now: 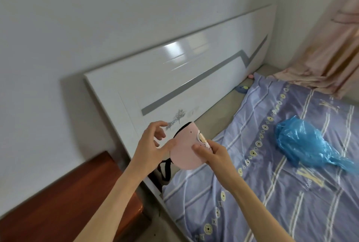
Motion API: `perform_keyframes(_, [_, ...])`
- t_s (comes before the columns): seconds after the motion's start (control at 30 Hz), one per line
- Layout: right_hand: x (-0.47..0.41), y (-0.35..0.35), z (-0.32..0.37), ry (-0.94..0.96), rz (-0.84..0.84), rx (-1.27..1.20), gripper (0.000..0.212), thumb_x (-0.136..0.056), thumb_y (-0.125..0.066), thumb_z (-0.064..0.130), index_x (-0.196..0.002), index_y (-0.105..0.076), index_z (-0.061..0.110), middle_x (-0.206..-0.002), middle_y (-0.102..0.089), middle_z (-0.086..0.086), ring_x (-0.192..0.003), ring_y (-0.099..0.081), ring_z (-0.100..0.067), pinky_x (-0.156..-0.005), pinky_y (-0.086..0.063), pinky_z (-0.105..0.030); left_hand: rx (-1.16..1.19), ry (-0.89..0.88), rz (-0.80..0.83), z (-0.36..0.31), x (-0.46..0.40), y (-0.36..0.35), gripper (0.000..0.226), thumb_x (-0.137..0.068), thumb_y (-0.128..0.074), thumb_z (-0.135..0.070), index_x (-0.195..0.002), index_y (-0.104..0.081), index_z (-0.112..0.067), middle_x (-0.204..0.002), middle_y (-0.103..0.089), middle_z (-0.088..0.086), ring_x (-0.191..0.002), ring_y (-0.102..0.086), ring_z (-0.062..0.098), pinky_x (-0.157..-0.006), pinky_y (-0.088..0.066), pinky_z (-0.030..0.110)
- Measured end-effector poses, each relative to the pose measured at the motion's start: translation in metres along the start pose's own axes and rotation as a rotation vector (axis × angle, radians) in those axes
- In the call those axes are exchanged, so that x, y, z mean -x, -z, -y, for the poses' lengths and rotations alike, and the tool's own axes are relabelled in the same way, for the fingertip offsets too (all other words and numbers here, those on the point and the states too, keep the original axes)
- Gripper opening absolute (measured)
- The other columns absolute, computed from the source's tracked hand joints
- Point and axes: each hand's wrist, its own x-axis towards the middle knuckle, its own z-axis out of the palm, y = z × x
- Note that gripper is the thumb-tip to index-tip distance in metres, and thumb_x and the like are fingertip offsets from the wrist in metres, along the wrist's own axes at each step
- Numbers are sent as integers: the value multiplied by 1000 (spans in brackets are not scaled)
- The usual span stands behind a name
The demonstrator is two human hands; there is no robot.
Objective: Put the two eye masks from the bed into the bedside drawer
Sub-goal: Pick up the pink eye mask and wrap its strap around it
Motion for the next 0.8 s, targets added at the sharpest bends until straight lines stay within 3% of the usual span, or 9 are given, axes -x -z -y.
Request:
perform_keyframes(0.07, [1,7,5,-9,2,-36,36,-76,-65,35,-90,-63,2,-80,-59,-21,-80,-58,-22,-77,-48,-40,51,45,33,-5,0,-5,59,-69,-72,-44,-118,-40,-38,-106,-50,-13,-102,-48,-6,-78,-44,17])
perform_keyframes(0.13, [0,13,10,-14,-6,-76,21,-80,-65,29,-88,-70,11,-80,-69,-7,-80,-64,-19,-74,-54,-31,133,77,124,-11,0,-10,54,-70,-73,-36,-116,-45,-36,-109,-56,-17,-105,-53,-5,-81,-47,19])
perform_keyframes(0.27, [-3,19,21,-27,-120,-190,14,-80,-65,23,-88,-70,11,-83,-71,-5,-77,-66,-19,-62,-55,-25,150,100,171,-15,3,-22,25,-75,-73,-21,-92,-62,-36,-80,-72,-11,-79,-67,5,-73,-53,16])
perform_keyframes(0.4, [0,21,30,-114,-62,-436,35,-78,-66,21,-108,-63,4,-107,-68,-14,-96,-63,-25,-73,-56,-29,254,173,54,-21,2,-32,11,-76,-72,-18,-84,-67,-25,-76,-73,-6,-73,-68,11,-68,-54,18])
perform_keyframes(0.5, [3,23,32,-120,-13,-524,44,-71,-68,16,-111,-61,-1,-116,-65,-16,-104,-61,-28,-79,-55,-31,245,218,51,-27,0,-34,12,-77,-71,-17,-84,-66,-24,-86,-71,0,-74,-66,10,-61,-54,20])
perform_keyframes(0.63, [-1,37,34,-94,-144,-614,26,-81,-60,7,-107,-61,4,-106,-67,-10,-97,-63,-24,-81,-53,-32,57,226,166,-27,0,-32,11,-77,-71,-15,-77,-67,-26,-57,-65,-7,-45,-53,5,-48,-41,14])
perform_keyframes(0.73, [-4,56,35,-103,-207,-657,23,-84,-57,7,-106,-61,9,-112,-64,-10,-105,-60,-27,-90,-50,-38,8,252,286,-28,0,-24,15,-78,-69,-26,-63,-65,-26,-42,-56,-10,-40,-44,3,-45,-37,11])
perform_keyframes(0.8, [-3,68,33,-119,-248,-648,21,-84,-57,7,-104,-61,11,-112,-64,-9,-104,-60,-26,-87,-51,-38,117,266,332,-32,0,-18,25,-79,-66,-34,-56,-64,-24,-40,-49,-9,-44,-43,6,-52,-40,12])
